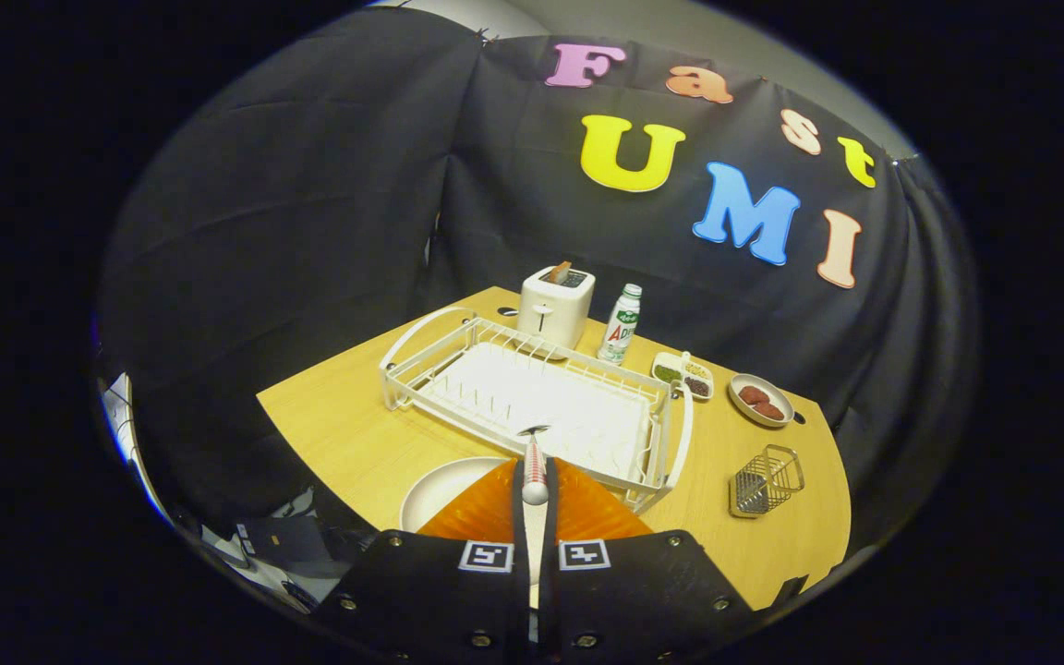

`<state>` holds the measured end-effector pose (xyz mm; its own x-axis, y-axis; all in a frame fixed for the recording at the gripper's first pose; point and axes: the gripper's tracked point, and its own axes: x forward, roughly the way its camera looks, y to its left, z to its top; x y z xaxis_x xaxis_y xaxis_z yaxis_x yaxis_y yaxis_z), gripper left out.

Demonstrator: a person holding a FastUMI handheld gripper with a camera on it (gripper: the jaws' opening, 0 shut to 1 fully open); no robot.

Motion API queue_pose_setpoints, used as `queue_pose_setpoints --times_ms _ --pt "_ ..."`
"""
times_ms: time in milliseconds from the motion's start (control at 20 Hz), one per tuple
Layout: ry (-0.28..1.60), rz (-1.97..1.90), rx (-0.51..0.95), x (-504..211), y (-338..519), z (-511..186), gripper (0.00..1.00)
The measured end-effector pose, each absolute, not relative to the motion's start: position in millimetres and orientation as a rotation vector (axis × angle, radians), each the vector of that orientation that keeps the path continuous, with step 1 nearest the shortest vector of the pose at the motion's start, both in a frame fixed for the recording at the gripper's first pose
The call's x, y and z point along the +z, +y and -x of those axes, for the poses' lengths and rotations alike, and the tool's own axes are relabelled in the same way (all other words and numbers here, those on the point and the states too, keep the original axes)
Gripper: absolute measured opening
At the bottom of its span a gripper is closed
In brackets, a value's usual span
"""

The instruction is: Take the plate from the dish rack, then take the spoon from the basket and place it into the plate.

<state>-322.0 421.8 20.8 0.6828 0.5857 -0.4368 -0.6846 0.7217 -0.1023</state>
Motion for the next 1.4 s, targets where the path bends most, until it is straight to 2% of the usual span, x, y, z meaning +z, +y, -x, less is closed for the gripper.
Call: queue_pose_setpoints --times_ms 600,700,950,1000,1150,1400 --pt "0.547 0.256 0.825 -39.5 440.5 333.6 0.04" --pt "0.542 0.263 0.826 -41.7 437.1 328.2 0.12" --pt "0.525 0.277 0.814 -41.8 431.9 319.8 0.17" --pt "0.517 0.281 0.805 -39.6 430.7 317.5 0.23" --pt "0.499 0.280 0.795 -33.0 431.8 313.3 0.27" --pt "0.474 0.274 0.758 -17.5 426.3 303.5 0.27"
